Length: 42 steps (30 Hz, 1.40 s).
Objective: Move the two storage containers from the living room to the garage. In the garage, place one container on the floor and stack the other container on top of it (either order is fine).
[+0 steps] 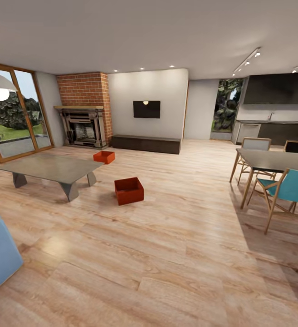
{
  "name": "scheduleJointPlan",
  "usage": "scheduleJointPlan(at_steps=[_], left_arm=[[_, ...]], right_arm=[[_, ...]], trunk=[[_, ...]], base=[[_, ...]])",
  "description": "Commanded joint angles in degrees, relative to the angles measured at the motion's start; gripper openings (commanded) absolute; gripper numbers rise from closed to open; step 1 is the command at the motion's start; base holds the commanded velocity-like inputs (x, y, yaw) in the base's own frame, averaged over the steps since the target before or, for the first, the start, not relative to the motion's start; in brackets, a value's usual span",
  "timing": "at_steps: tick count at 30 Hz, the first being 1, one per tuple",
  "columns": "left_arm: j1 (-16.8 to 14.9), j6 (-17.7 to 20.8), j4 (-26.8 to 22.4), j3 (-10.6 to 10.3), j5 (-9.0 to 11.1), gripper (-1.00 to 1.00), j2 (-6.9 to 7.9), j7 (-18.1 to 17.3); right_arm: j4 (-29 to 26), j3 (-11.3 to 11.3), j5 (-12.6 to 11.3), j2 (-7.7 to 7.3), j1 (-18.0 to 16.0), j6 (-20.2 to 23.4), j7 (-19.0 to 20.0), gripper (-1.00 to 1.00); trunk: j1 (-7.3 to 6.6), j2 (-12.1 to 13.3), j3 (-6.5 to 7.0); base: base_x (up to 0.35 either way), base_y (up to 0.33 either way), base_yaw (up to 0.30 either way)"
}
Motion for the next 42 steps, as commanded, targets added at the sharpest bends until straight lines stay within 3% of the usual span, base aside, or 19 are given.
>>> scheduleJointPlan(at_steps=[1,42], left_arm=[[0.0,0.2,-0.1,0.0,0.6,1.0,0.0,0.0],[0.0,0.2,-0.1,0.0,0.6,1.0,0.0,0.0]], right_arm=[[0.2,0.5,-0.5,0.05,-0.1,-0.4,-0.1,1.0],[0.2,0.5,-0.5,0.16,-0.1,-0.4,0.0,1.0]], trunk=[[0.03,0.0,-0.06],[0.03,0.0,-0.06]], base=[[0.322,0.0,0.0],[0.324,0.0,0.0]])
